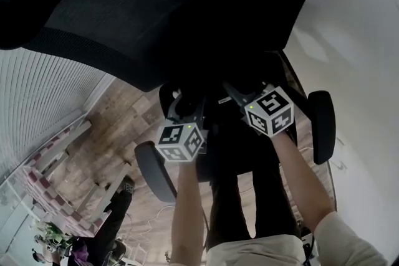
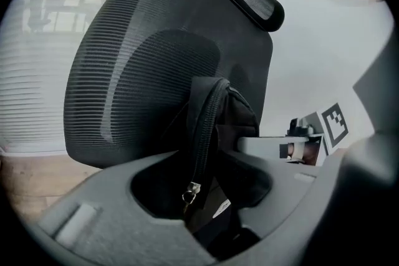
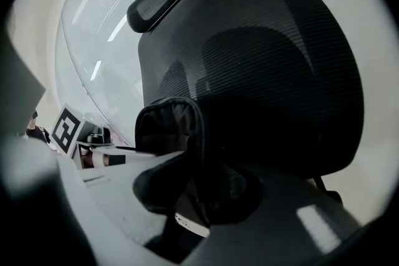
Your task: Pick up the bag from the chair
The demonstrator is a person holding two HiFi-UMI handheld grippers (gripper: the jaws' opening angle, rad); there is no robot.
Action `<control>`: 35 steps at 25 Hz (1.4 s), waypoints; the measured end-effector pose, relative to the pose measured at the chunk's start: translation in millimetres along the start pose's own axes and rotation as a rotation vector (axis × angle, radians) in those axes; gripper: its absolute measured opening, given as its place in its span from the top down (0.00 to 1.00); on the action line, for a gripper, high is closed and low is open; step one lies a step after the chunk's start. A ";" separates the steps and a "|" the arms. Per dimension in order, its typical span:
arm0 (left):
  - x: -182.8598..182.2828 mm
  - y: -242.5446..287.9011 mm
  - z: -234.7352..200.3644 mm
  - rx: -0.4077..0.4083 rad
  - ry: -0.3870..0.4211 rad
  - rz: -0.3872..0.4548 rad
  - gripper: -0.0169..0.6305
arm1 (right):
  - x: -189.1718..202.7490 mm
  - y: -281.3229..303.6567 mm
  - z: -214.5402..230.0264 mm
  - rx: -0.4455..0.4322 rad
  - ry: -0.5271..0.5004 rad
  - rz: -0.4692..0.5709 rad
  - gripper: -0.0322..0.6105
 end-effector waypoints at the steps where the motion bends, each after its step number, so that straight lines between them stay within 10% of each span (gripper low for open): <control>1: -1.7 -2.4 3.9 0.005 0.009 -0.004 0.73 | -0.2 -5.6 -1.9 0.009 0.016 0.007 0.80; 23: -114.1 -156.8 102.8 0.188 0.101 0.117 0.75 | -104.2 -154.9 -121.2 0.040 0.152 0.138 0.80; 35: -163.0 -252.3 172.9 0.249 0.084 0.256 0.77 | -167.8 -246.2 -189.0 0.008 0.037 0.171 0.80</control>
Point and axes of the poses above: the fingertips, and each gripper's own axes: y forward along the fingers, z to its right, x out of its underside, the point moved 5 cm from there along -y, backward along the fingers, and after that the axes turned 9 degrees about x, right-handed, at the moved point
